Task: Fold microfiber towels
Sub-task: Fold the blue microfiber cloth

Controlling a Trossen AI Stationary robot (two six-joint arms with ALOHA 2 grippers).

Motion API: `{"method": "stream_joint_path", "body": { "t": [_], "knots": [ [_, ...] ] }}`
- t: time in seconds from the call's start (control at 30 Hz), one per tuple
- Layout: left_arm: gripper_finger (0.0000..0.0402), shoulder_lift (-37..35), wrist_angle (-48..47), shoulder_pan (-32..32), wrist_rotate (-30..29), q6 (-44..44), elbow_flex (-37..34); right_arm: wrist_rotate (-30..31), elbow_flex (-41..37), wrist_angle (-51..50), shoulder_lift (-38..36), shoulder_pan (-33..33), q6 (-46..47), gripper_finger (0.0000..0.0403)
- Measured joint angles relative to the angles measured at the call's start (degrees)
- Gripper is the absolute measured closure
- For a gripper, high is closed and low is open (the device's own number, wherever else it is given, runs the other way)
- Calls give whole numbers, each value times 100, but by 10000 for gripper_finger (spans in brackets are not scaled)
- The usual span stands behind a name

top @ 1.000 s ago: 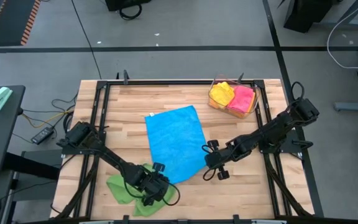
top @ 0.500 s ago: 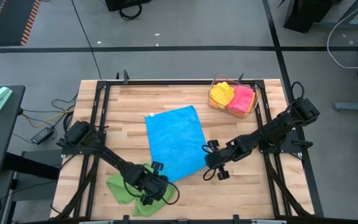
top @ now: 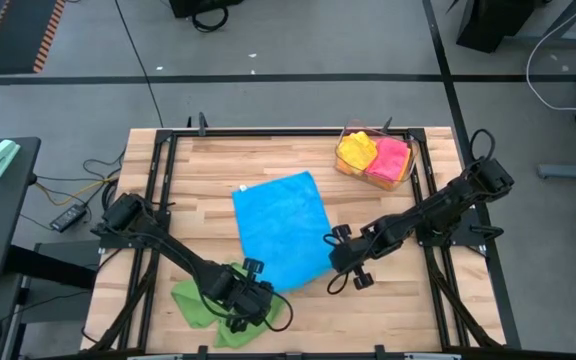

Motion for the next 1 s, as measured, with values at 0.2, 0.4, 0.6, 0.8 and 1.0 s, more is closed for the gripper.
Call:
{"method": "stream_joint_path", "body": {
  "t": [0.2,0.4,0.6,0.8,1.0],
  "knots": [
    [387,0,80,-17,7,-136,412,-884,270,-270,0,51,8,388],
    [372,0,685,-150,339,-634,440,-1658,291,-294,0,534,146,388],
    [393,0,1218,-303,476,-472,440,-2138,340,-295,-140,926,186,388],
    [379,0,860,-275,370,-486,440,-1585,422,-426,-322,860,145,388],
    [378,0,-302,-28,-91,-402,440,-294,424,-861,-426,347,90,388]
  ]
}}
